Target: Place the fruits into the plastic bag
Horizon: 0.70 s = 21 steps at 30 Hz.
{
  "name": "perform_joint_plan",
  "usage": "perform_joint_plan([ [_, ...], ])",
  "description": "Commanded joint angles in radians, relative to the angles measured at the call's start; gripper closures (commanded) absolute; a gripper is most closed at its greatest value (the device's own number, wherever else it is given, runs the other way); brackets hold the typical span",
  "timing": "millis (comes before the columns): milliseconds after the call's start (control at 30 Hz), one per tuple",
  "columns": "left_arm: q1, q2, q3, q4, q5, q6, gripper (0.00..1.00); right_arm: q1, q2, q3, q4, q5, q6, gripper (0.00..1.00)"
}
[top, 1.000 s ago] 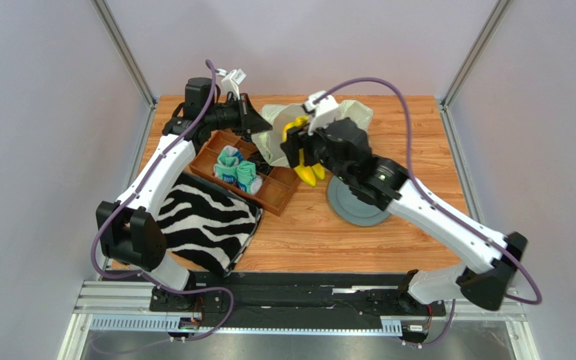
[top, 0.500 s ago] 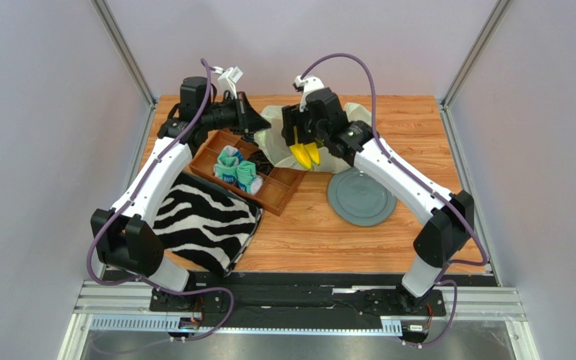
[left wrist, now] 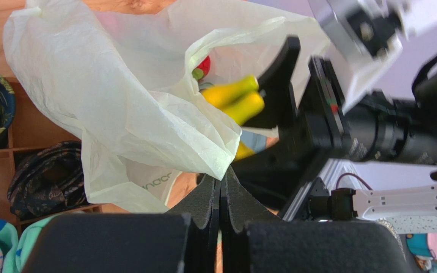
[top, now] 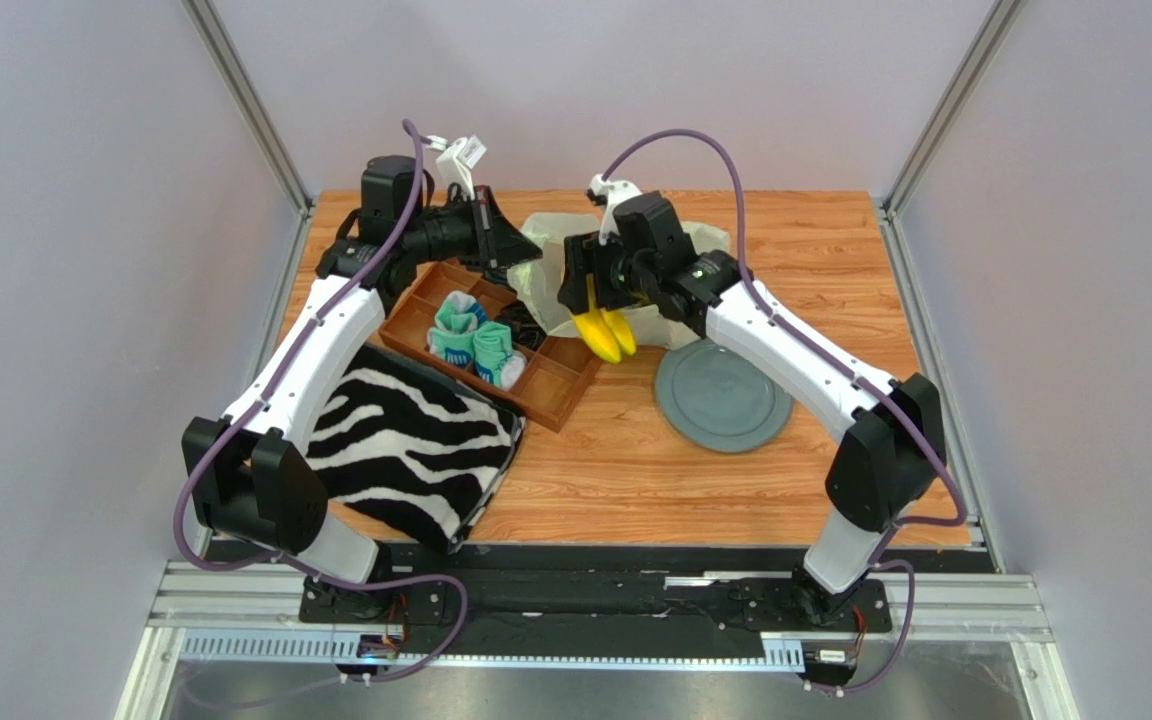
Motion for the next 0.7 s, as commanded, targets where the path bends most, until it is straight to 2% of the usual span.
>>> perform_joint_plan([
  [0, 0.005, -0.015, -0.005, 0.038, 0.014, -0.005, 1.00, 0.053, -0.137, -0.064, 0.068, 0.002, 0.000, 0.75],
  [100, 0.005, -0.018, -0.006, 0.039, 0.013, -0.003, 1.00, 0.078, -0.162, -0.117, 0.072, 0.002, 0.004, 0.76],
  [200, 0.005, -0.019, -0.006, 0.041, 0.011, -0.003, 1.00, 0.078, -0.119, -0.105, 0.043, 0.027, -0.001, 0.75],
  [400, 0.005, -0.030, -0.008, 0.042, 0.013, -0.005, 1.00, 0.031, 0.062, 0.127, -0.125, -0.056, 0.008, 0.75],
  [667, 0.005, -0.029, -0.009, 0.047, 0.025, -0.011, 1.00, -0.040, 0.142, 0.219, -0.146, -0.156, 0.031, 0.75],
])
